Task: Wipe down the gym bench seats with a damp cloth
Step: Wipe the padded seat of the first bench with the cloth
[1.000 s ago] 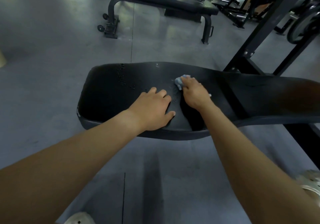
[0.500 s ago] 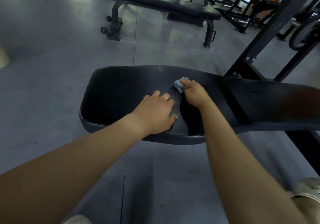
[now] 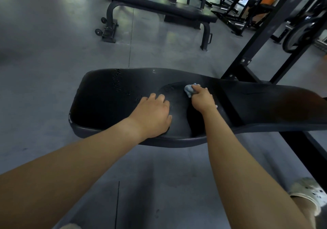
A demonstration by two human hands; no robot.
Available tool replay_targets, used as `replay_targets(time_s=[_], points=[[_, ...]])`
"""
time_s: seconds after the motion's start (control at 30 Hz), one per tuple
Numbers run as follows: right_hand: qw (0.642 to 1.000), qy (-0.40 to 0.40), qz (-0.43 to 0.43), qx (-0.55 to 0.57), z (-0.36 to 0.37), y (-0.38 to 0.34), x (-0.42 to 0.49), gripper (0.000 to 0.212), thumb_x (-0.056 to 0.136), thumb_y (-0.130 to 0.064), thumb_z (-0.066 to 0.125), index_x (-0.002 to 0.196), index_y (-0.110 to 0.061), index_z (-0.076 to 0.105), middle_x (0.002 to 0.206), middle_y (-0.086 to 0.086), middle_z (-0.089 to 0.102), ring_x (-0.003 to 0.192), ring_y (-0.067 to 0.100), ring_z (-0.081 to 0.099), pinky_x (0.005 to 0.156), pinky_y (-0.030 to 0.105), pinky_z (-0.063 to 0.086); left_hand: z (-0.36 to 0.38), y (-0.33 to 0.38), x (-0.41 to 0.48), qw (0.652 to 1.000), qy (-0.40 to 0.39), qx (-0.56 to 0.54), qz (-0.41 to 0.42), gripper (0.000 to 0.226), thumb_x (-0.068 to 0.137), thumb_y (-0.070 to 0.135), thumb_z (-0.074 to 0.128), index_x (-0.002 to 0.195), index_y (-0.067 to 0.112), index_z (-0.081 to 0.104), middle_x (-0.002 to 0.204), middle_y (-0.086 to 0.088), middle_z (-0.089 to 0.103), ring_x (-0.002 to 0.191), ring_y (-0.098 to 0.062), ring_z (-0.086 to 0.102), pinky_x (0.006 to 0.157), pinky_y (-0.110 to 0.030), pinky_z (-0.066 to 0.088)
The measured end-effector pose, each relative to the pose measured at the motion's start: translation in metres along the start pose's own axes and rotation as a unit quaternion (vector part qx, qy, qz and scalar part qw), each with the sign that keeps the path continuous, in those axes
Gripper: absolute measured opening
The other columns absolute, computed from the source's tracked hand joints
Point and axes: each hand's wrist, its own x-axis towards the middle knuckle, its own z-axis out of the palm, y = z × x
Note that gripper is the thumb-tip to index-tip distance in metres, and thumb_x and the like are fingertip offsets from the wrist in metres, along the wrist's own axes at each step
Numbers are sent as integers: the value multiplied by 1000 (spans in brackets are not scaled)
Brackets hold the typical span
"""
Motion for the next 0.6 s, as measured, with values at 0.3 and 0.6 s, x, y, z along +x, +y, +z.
replay_targets(time_s=[0.3,0.6], points=[[970,-101,-215,-48,14,-4,-30,60,100,-2,37,157,-21,38,167,-1,25,157,24,12,125,38,7,1,5,4,1000,15,-2,-5,42,104,42,41,125,8,56,121,-10,53,110,-27,51,91,-42,45],[995,18,-89,-45,-5,36,-42,45,96,-17,36,136,-11,55,145,13,50,136,35,42,114,47,28,4,8,-4,999,16,-26,19,39,106,38,40,122,9,59,124,-10,53,109,-25,51,93,-43,49]])
